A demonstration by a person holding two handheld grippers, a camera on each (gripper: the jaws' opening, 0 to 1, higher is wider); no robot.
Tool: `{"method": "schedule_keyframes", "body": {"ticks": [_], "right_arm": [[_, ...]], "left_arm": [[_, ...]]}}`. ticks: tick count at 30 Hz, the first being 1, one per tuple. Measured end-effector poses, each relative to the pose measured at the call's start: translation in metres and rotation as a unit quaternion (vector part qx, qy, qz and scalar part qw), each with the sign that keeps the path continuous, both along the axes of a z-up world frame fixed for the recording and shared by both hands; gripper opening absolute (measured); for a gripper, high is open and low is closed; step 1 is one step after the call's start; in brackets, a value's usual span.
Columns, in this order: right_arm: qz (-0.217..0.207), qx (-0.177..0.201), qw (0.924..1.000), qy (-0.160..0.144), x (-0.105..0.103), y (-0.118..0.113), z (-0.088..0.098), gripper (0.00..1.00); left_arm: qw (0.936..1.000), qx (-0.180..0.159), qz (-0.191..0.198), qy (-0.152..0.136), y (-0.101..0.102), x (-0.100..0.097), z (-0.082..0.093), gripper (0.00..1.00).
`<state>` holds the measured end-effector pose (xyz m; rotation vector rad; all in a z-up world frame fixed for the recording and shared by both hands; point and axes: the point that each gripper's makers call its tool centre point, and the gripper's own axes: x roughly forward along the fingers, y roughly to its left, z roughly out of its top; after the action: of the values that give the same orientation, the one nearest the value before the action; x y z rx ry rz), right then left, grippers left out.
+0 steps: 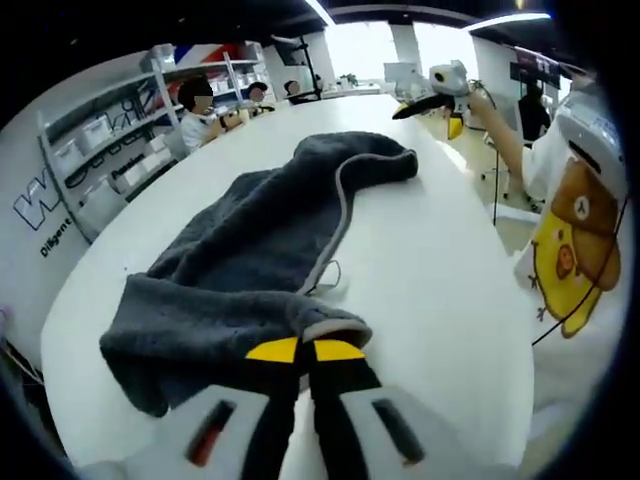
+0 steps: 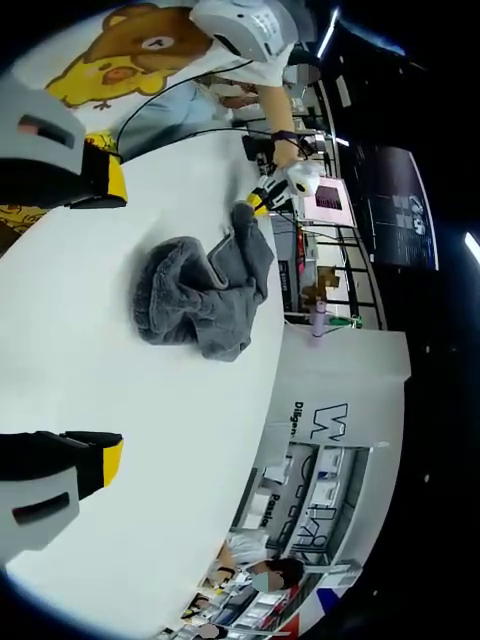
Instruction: Fold the towel on the table until its edges align and the towel forms a compact rectangular stack.
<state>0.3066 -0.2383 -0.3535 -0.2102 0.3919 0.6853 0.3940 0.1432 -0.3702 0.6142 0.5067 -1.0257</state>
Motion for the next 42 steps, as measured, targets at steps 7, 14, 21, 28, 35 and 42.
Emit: {"method": "schedule_keyframes", "body": {"ticks": [7, 14, 21, 28, 35, 42], "right_arm": [[0.001, 0.0, 1.0, 0.001, 0.001, 0.001, -0.001, 0.96], [0.002, 0.0, 1.0, 0.001, 0.003, 0.002, -0.001, 0.96], [0.005, 0.001, 1.0, 0.001, 0.005, 0.007, 0.0, 0.96], [0.012, 0.001, 0.9999, 0.002, 0.009, 0.017, -0.001, 0.96], [0.024, 0.003, 0.9997, 0.011, 0.012, 0.028, -0.007, 0.96], [0.029, 0.007, 0.9994, 0.018, 0.013, 0.04, -0.01, 0.96]], "left_arm": [[0.9997, -0.017, 0.018, -0.006, 0.01, 0.003, 0.013, 0.11], [0.994, -0.09, 0.057, -0.026, 0.017, 0.01, 0.043, 0.14], [0.9765, -0.189, 0.099, -0.035, 0.018, 0.001, 0.075, 0.24], [0.9605, -0.234, 0.139, -0.057, 0.014, -0.015, 0.089, 0.41], [0.9467, -0.26, 0.181, -0.06, 0.01, -0.03, 0.083, 0.54], [0.9259, -0.295, 0.232, -0.046, 0.015, -0.042, 0.061, 0.64]]}}
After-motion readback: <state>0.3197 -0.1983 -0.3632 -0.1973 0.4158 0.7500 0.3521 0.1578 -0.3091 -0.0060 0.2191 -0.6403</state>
